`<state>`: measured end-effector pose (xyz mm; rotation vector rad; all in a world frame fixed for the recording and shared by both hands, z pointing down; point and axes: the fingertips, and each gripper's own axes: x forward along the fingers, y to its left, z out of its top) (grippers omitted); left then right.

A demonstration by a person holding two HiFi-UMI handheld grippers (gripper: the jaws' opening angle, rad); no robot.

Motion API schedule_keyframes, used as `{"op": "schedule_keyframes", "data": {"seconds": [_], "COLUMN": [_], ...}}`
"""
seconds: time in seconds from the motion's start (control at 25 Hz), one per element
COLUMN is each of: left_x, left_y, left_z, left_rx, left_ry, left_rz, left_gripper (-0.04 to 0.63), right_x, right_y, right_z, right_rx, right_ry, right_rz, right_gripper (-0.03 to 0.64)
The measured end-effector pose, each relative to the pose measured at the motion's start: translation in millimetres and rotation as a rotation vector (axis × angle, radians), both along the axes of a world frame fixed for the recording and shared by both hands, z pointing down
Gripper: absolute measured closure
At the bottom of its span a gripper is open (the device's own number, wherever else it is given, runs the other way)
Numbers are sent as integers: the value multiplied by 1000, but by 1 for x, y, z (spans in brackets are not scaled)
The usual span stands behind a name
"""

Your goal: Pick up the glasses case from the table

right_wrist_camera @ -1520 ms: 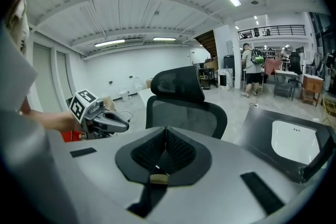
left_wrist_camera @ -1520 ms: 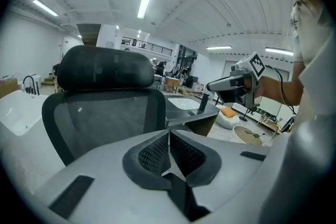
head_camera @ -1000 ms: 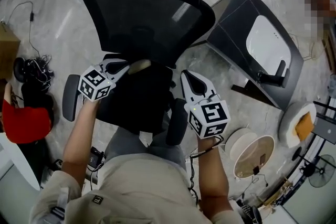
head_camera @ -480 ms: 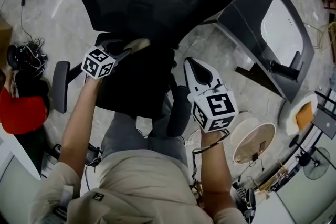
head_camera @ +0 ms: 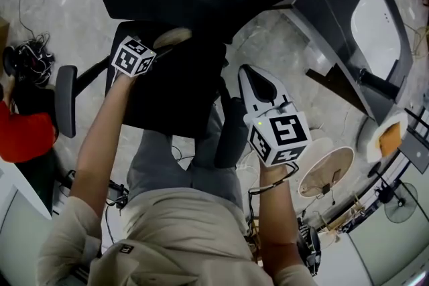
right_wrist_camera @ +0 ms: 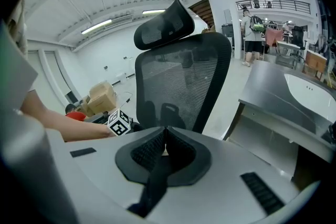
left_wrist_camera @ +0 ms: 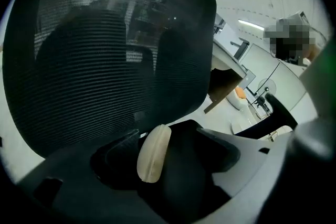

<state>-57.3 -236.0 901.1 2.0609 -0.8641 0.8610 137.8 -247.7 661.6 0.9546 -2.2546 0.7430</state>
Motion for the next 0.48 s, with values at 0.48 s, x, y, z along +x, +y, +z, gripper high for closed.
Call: {"op": "schedule_keyframes", "data": {"seconds": [0.48], "left_x": [7], "left_y": [12], "left_z": [91], "left_rx": [-95], "left_ry": [-86], "left_rz": [32], "left_gripper": [241], "right_x": [13], "right_y": [22], "right_z": [50], "right_rx": [-64], "right_ry": [17], "right_rz": [19], "right_gripper": [592]}}
